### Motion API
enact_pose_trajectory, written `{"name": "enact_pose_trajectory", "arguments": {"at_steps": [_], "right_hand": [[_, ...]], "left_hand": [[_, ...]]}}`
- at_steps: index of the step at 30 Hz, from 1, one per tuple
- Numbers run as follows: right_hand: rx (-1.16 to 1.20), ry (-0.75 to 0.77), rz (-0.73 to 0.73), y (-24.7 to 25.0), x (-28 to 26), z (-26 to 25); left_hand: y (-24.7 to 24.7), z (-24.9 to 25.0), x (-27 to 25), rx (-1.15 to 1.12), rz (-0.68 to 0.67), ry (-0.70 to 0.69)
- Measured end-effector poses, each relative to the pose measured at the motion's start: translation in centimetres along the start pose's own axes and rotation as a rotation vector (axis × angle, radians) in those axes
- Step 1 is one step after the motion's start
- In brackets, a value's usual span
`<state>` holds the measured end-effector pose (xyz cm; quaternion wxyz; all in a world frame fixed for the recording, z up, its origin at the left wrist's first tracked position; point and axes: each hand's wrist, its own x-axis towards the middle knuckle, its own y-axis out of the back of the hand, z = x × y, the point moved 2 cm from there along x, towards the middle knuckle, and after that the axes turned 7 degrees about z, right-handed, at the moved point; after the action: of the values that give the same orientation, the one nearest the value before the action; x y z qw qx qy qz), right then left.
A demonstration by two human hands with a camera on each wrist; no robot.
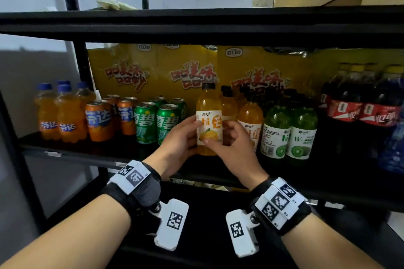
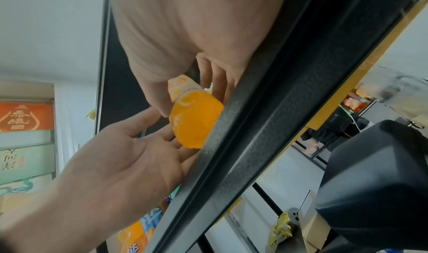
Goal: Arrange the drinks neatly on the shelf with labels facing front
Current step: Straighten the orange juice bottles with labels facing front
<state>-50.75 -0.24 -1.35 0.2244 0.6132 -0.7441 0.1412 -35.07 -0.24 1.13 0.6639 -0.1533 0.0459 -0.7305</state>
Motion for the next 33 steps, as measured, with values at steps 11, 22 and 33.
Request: {"name": "enact_pose_trajectory", "arguments": {"at_steps": [11,22,33], "right_hand": [[0.004,0.034,-0.039,0.2,-0.2,0.1],[0.078,0.048,-0.011,0.2,-0.6,-0.2],[0.146,0.024,-0.008,0.1,-0.6,0.2]], "left_hand": [[0.4,-0.7,0.1,0.067,0.035,-0.122],[0.9,-0.1,-0.2,0.027,-0.04,-0.082],[1.5,-0.1,-0.3,-0.022,-0.029,-0.043]]}}
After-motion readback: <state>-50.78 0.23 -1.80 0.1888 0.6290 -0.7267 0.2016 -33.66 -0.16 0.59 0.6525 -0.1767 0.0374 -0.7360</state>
